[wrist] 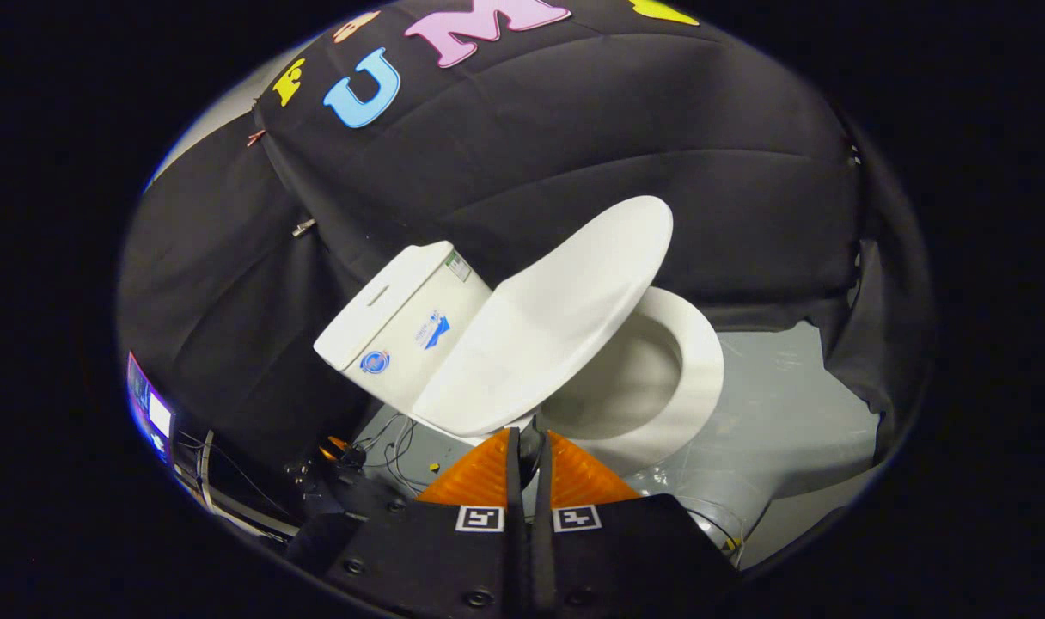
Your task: Open the toilet lid.
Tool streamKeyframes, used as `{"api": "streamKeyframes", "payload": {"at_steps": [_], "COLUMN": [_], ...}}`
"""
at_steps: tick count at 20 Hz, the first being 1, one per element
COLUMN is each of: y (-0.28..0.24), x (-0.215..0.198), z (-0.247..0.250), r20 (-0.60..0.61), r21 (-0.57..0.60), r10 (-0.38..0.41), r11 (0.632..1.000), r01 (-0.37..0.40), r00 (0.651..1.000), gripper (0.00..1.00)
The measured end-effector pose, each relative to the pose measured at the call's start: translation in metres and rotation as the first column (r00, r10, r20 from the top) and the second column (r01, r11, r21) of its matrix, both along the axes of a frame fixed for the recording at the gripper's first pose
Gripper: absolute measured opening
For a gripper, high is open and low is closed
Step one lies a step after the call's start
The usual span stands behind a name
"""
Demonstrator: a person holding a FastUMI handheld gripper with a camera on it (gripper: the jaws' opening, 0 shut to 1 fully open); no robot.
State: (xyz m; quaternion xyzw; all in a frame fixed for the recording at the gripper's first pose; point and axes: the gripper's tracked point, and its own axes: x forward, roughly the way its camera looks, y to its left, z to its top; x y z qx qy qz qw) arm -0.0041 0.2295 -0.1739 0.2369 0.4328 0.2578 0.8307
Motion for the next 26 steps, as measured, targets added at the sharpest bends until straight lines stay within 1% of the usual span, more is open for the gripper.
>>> {"api": "streamKeyframes", "payload": {"at_steps": [7,15,20,26], "y": [0.029,0.058,0.083,0.114], "x": [0.016,0.027,0.036,0.043], "z": [0.057,0.096,0.125,0.152], "r20": [0.075,0.142,0.264,0.323], "r21": [-0.002,-0.021,-0.082,-0.088], "r10": [-0.004,0.002,0.034,0.035], "r11": [1.000,1.000,0.997,0.996], "r01": [0.004,0.001,-0.012,-0.007], "r00": [0.997,0.990,0.964,0.946], "gripper": [0.06,0.06,0.06,0.06]}}
